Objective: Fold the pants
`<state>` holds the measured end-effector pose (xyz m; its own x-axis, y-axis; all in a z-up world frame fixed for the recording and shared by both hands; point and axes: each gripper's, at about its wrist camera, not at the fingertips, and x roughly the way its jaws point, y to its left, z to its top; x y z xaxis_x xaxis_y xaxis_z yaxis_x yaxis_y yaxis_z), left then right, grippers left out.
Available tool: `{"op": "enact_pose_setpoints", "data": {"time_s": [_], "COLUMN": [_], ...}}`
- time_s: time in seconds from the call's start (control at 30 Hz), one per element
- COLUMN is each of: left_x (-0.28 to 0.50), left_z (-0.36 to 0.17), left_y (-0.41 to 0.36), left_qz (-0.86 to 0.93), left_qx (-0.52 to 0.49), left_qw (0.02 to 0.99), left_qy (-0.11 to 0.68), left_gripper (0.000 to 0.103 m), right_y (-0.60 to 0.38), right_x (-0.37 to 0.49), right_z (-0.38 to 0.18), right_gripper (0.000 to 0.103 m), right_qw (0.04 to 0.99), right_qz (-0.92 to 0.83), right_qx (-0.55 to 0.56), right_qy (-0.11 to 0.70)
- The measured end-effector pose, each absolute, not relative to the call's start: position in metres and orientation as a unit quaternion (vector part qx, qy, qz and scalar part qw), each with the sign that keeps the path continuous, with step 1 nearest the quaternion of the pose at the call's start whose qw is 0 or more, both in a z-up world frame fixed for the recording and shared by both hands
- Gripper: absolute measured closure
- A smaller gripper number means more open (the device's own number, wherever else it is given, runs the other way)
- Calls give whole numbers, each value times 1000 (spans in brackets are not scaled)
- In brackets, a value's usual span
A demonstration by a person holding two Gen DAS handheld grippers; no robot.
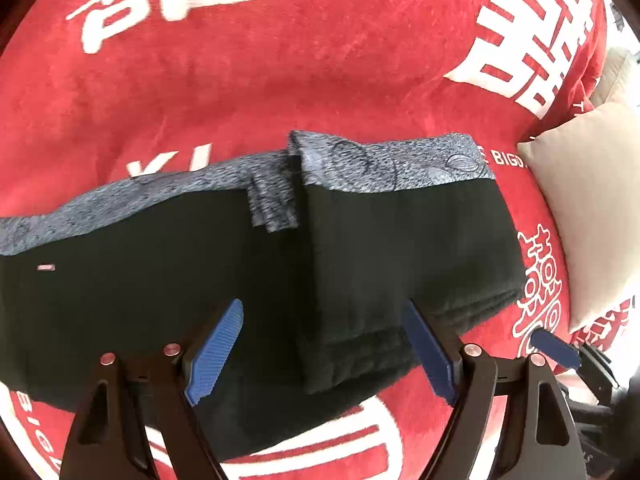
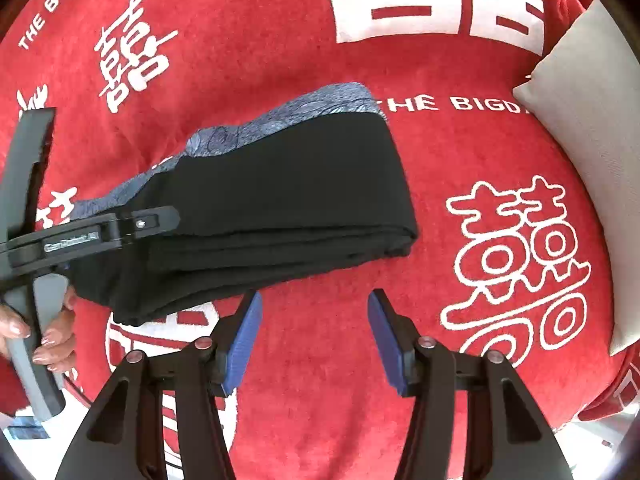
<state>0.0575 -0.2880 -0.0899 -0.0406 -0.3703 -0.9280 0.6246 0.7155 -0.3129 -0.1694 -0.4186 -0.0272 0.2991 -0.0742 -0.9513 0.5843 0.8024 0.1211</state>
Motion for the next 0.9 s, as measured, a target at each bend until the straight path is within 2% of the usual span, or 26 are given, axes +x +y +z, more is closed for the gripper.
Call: {"op": "enact_pose_setpoints", "data": {"time_s": [0.1,0.13,0.2,0.23,0.3,0.37,0.53,0.57,0.73,0.9], "left_x": [59,58,57,57,56,55,44,42,31,29], "left_z": [-94,-93,-96,-100,-102,-94,-74,-78,-103,-92], "left_y": [-298,-299,-303,-306,-308,-303,-284,-281,-272,-275], "left_qz": [-362,-362,-366,-366,-369,-381,-387,-384,-368,-352], "left_qx": [106,109,114,115,119,102,110,115,111,107], "left_qw": [681,680,671,663,659,658,669,667,667,690], "left_qy": [628,628,634,643,645,641,625,628,638,623], "left_gripper": [20,25,65,68,88,90,90,98,98,97], "right_y": [-424,-427,-431,-432,-435,-438,-439,-438,-434,-443], "right_x": [-171,-170,-172,-172,-171,-173,-178,-179,-178,-174], "right_z": [-28,-29,-29,-30,-31,-31,-25,-26,-38,-31], "right_gripper": [44,44,48,52,60,68,69,69,69,69], "right_qw": [772,771,770,770,768,765,768,767,759,768], "right_qz": [-211,-210,-208,-206,-204,-203,-196,-193,-184,-185], "right_qx": [237,239,244,247,251,256,249,247,245,248], "right_qy": [552,552,551,552,553,555,556,559,574,562]}}
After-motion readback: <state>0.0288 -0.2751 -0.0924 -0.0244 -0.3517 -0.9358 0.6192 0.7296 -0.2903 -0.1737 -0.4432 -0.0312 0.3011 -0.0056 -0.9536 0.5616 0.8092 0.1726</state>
